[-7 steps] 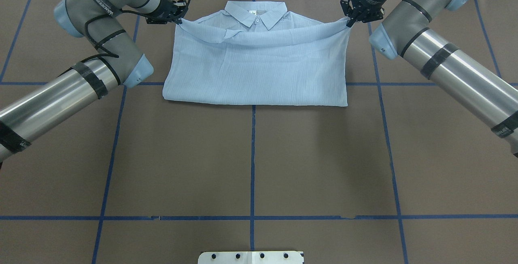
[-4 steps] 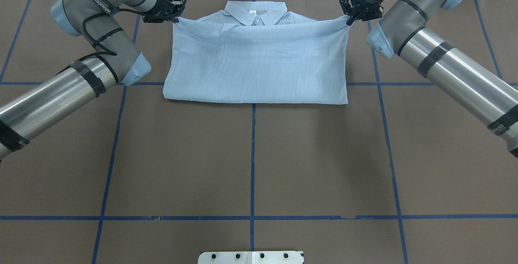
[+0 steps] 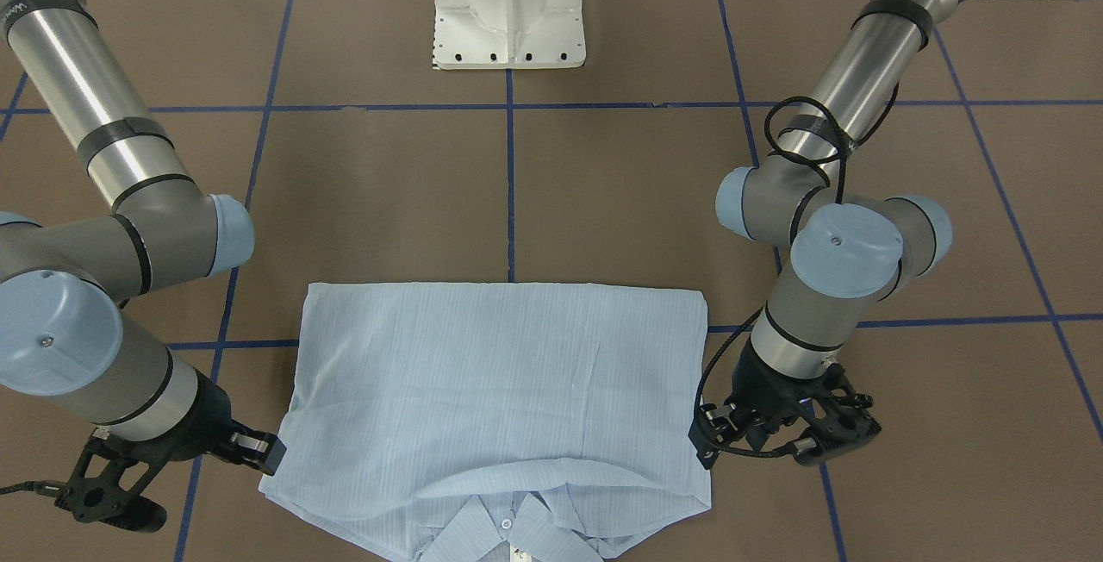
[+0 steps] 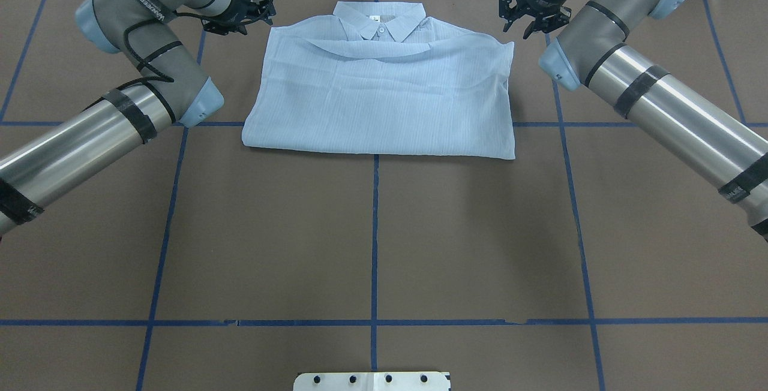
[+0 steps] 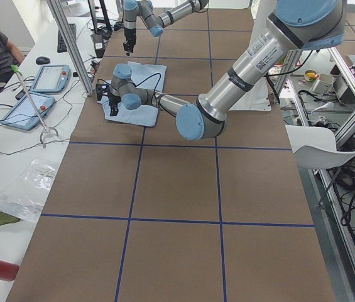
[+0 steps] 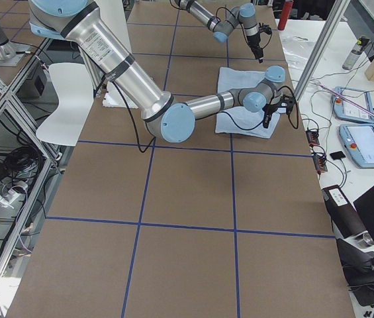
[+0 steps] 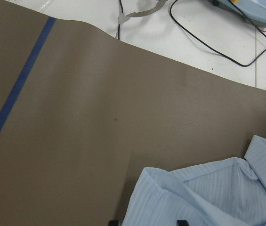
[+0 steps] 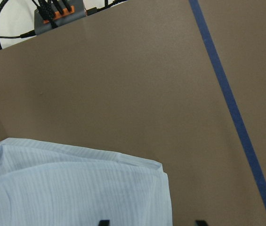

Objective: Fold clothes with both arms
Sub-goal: 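Lay the hem down near the collar and open both grippers, then move the right gripper to the folded shirt's side edge and grasp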

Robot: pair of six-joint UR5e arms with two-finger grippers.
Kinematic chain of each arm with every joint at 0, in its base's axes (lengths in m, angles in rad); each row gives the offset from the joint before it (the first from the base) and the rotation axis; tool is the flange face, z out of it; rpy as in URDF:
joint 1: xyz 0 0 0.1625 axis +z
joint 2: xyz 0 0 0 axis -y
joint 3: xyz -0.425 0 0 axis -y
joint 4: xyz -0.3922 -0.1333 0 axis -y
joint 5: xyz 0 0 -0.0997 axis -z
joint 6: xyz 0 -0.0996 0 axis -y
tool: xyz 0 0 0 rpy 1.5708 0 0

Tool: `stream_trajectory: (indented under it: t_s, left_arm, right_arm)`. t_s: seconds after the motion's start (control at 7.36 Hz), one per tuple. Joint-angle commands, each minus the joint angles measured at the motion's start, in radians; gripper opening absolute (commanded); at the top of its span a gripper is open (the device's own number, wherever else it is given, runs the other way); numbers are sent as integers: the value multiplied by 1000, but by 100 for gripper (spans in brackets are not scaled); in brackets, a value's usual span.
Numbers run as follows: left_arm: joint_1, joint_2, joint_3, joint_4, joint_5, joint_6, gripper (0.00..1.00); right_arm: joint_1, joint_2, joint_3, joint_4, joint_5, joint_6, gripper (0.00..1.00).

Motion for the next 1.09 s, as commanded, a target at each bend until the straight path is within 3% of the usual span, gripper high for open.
stream_trajectory:
  t_s: [0.0,0.54,0.68,0.95]
  left_arm:
    - [-1,-3,-15,10,2,-8,99]
    - [1,0,-35,11,-1,-73,99]
    - [2,3,-45,13,-1,-73,99]
    - [4,6,-47,11,-1,-73,99]
  right_arm:
    - [-16,-54,72,2,2,3,100]
    - [-141,-299,395,-4,15,25,99]
    - [-162,-341,435,-4,16,25,99]
    - [-223,-356,422,-3,-10,25,95]
